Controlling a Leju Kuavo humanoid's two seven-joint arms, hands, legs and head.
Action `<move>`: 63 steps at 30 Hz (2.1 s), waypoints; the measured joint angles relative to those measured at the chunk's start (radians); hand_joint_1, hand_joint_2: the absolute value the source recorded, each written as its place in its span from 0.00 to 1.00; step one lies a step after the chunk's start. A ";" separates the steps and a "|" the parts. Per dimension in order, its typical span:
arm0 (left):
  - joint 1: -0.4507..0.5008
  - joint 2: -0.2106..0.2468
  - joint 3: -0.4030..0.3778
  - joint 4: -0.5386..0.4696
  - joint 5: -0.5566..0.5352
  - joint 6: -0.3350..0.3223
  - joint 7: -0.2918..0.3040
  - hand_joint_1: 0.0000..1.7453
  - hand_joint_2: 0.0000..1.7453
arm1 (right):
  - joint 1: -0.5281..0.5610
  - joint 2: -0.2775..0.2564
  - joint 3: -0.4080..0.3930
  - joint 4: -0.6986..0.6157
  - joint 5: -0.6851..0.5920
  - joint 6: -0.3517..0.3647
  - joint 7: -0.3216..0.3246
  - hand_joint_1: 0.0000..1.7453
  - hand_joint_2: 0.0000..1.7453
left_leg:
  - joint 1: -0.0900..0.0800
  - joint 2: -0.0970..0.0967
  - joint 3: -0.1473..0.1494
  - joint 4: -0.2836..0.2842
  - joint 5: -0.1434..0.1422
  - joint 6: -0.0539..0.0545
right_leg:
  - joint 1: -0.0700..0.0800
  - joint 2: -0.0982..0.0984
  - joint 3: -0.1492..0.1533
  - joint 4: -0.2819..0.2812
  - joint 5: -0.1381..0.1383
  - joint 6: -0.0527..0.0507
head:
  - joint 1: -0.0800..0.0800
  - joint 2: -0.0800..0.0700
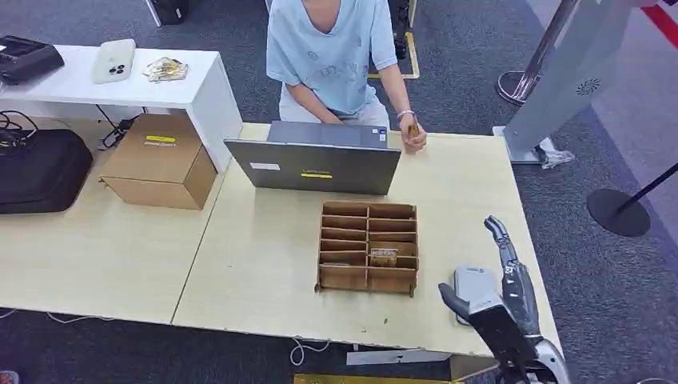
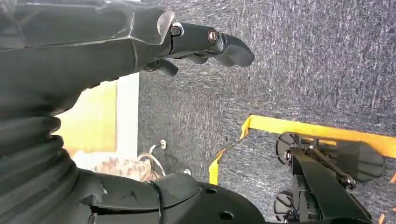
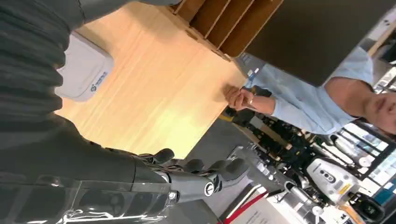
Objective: Pass the card to the sensor for recognition and then transmit it.
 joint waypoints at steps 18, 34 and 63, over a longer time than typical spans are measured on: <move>0.000 0.000 0.000 0.000 -0.006 -0.032 0.008 0.00 1.00 | -0.058 0.002 0.128 0.032 0.365 -0.012 0.226 0.00 1.00 | 0.000 0.000 0.000 0.000 0.000 0.000 | 0.000 0.000 0.000 0.000 0.000 0.000 | 0.000 0.000; -0.001 -0.004 -0.001 0.000 -0.027 -0.018 0.020 0.00 1.00 | -0.099 0.002 0.185 0.089 0.581 -0.061 0.362 0.00 1.00 | 0.000 0.000 0.000 0.000 0.000 0.000 | 0.000 0.000 0.000 0.000 0.000 0.000 | 0.000 0.000; -0.002 -0.008 -0.002 0.000 -0.036 -0.001 0.031 0.00 1.00 | -0.169 -0.005 0.317 0.230 0.798 -0.110 0.457 0.00 1.00 | 0.000 0.000 0.000 0.000 0.000 0.000 | 0.000 0.000 0.000 0.000 0.000 0.000 | 0.000 0.000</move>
